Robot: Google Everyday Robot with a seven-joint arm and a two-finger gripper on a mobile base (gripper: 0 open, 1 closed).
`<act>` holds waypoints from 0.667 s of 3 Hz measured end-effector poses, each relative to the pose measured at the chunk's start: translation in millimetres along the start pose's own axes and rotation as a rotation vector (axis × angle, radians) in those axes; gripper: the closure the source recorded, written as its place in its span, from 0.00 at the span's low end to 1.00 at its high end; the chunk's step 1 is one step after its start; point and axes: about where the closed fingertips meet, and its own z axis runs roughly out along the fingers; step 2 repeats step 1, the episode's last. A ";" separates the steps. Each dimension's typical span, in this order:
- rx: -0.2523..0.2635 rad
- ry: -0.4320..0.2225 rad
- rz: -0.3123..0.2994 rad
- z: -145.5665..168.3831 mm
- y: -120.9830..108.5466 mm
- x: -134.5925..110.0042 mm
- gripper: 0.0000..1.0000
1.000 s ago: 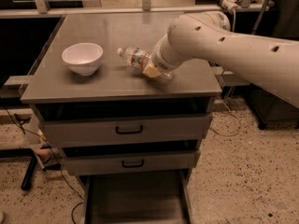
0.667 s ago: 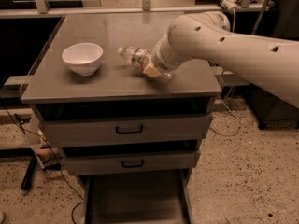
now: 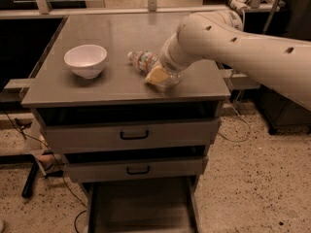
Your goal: Pick blue plastic bottle from bottom drawer and place on counter
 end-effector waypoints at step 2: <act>0.000 0.000 0.000 0.0 0.0 0.0 0.00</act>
Offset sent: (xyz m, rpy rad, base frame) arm 0.0000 0.0000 0.0000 0.0000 0.0000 0.0000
